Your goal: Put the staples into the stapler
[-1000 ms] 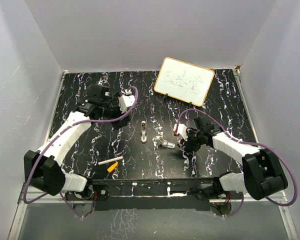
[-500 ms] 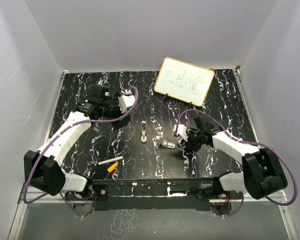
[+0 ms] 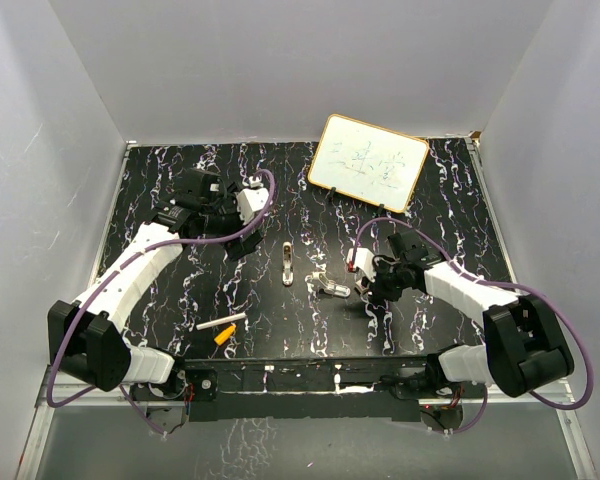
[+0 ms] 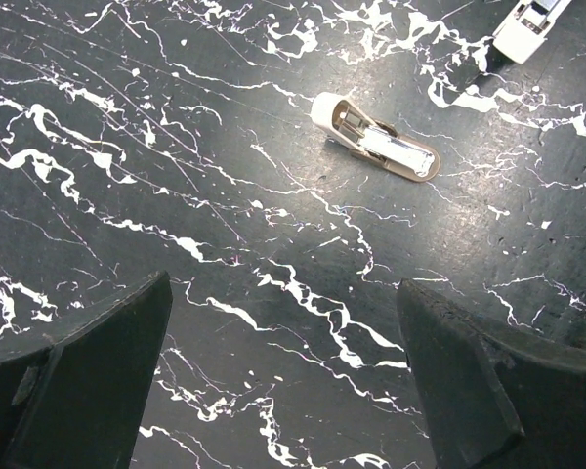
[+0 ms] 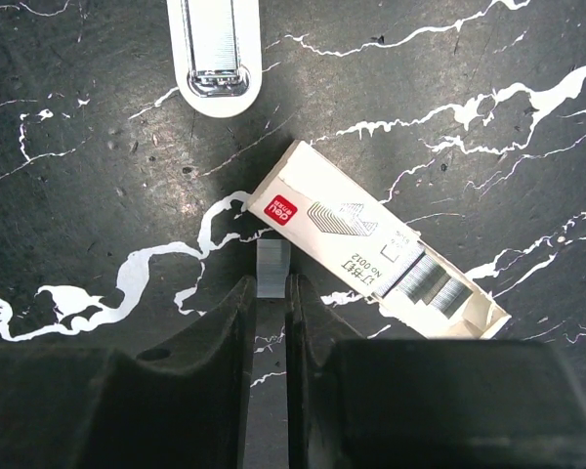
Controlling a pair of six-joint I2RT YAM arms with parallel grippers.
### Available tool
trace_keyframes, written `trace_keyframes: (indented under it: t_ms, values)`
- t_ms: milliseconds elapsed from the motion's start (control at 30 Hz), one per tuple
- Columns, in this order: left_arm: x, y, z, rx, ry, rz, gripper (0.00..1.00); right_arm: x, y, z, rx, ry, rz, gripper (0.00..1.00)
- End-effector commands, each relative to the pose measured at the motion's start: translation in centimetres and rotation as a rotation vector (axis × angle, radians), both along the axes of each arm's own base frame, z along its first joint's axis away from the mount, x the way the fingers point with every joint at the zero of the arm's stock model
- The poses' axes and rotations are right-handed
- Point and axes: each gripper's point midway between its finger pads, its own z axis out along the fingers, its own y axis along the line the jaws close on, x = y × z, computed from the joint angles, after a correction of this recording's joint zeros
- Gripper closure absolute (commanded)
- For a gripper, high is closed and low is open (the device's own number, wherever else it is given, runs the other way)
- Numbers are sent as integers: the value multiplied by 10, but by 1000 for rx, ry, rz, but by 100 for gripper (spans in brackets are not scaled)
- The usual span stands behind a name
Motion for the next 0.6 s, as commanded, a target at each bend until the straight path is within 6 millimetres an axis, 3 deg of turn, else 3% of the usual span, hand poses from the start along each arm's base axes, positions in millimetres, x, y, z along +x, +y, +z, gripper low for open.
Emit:
trace_keyframes:
  t_ms: [0, 133, 267, 367, 567]
  values:
    - [7, 3, 23, -40, -32, 78, 3, -10, -2, 5, -7, 42, 2, 89]
    - [9, -1, 36, -98, -3, 115, 3, -11, 7, 24, 44, 54, 11, 90]
    - [9, -16, 64, -228, 22, 110, 3, -8, 29, 65, 165, 61, 25, 90]
    - [16, -27, 96, -376, 44, 154, 4, 1, 53, 115, 310, 37, 36, 90]
    - [23, -54, 155, -706, 176, 172, 7, 37, 104, 242, 679, -56, 18, 91]
